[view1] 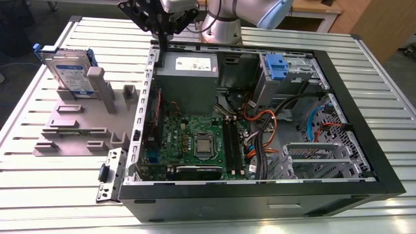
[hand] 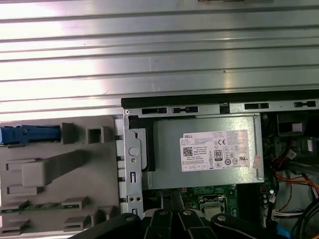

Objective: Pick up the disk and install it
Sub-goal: 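Reach for the disk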

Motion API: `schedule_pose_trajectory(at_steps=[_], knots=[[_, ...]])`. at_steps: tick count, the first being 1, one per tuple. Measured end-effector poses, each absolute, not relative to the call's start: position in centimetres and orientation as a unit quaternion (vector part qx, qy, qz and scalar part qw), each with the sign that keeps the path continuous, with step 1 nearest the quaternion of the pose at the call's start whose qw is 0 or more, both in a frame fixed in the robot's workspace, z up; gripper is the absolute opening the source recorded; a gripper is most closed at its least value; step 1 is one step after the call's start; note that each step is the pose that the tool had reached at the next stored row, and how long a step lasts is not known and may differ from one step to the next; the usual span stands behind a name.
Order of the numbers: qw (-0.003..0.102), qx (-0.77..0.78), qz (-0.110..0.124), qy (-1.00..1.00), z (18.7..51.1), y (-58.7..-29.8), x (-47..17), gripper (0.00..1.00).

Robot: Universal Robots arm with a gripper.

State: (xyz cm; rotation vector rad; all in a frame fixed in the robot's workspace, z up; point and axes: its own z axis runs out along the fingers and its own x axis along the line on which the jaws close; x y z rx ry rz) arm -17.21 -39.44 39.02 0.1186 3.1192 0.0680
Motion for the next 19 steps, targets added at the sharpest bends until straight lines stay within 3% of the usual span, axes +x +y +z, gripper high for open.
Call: schedule_pose_trajectory(at_steps=[19], knots=[[0.009,0.038,0.022,0.999,38.96,-39.44,-17.57,0.11]])
